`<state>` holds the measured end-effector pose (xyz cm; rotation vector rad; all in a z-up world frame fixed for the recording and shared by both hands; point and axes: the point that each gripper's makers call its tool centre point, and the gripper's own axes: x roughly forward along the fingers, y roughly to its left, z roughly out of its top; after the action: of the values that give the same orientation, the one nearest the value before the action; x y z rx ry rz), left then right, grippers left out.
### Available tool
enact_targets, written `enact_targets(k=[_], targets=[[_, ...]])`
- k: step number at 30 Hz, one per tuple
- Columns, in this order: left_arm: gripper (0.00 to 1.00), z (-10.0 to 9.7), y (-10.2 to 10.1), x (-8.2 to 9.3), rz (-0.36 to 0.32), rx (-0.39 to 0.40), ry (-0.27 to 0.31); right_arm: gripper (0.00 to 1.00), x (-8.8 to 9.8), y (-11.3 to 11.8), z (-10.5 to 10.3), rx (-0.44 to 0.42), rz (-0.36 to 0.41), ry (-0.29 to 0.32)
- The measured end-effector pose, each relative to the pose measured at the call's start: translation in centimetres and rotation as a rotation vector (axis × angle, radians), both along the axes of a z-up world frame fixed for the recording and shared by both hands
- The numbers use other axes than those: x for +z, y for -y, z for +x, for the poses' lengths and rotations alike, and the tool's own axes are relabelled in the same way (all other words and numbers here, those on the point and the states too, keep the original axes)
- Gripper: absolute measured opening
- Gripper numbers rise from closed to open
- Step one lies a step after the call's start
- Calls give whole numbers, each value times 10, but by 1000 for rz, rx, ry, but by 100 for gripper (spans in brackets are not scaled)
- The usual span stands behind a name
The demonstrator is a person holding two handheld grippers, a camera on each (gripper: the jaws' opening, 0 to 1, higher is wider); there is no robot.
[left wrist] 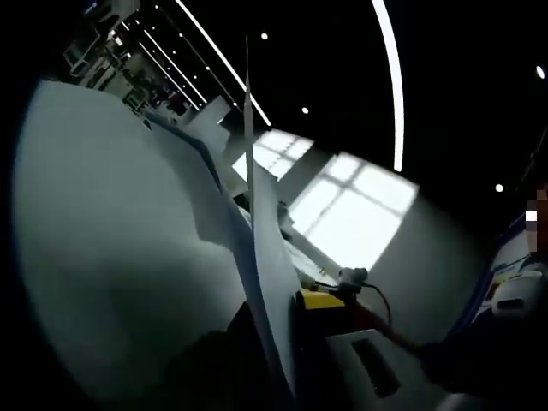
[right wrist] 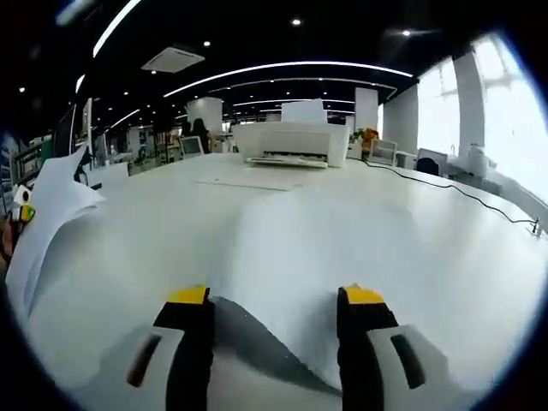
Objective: Organize the stack of printing papers by aligning and flattening the scattered papers on the table
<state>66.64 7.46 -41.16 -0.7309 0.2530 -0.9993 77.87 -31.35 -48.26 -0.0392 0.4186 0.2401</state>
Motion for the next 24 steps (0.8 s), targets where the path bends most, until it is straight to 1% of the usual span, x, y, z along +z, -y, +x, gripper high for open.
enact_targets(k=[4,11,14,21,24], targets=[[9,1,-1,0,0,0,0,34,1,3,1,8,2,9],[9,1,-1,0,0,1,-1,26,1,7,0,22,8,9],[9,0,0,0,1,1,0,21,1,10,0,22,14,9],[9,-2,2,1,2,1,0,18,0,9,-3,53,27,6],[9,-1,1,1,1,1,0,14,0,10,-6,59,50,5]])
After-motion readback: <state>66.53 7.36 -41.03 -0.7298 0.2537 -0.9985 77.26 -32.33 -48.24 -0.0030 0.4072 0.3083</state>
